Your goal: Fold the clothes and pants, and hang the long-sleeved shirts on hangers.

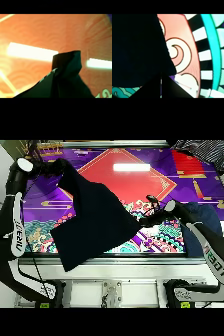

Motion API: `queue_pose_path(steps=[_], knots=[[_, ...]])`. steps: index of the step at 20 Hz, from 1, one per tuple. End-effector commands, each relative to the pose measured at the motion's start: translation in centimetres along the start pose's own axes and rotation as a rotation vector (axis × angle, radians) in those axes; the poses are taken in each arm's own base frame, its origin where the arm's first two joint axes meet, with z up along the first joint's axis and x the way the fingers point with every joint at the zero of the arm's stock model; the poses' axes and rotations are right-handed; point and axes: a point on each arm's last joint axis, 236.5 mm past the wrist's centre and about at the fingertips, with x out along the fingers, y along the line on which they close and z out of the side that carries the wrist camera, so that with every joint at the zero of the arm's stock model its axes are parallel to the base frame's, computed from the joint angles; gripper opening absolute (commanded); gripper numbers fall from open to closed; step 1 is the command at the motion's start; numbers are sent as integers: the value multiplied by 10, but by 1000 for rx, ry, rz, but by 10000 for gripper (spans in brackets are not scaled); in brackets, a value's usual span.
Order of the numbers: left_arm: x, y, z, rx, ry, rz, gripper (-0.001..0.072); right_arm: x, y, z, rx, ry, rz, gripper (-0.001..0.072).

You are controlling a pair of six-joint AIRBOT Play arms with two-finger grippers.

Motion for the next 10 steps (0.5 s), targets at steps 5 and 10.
queue_pose_path(steps=[5, 10], knots=[[21, -61, -18, 212, 33, -47, 63, -85, -66, -16, 192, -186, -208, 18], [-32, 43, -42, 99, 217, 167, 595, -85, -74, -58, 258, -181, -217, 21]])
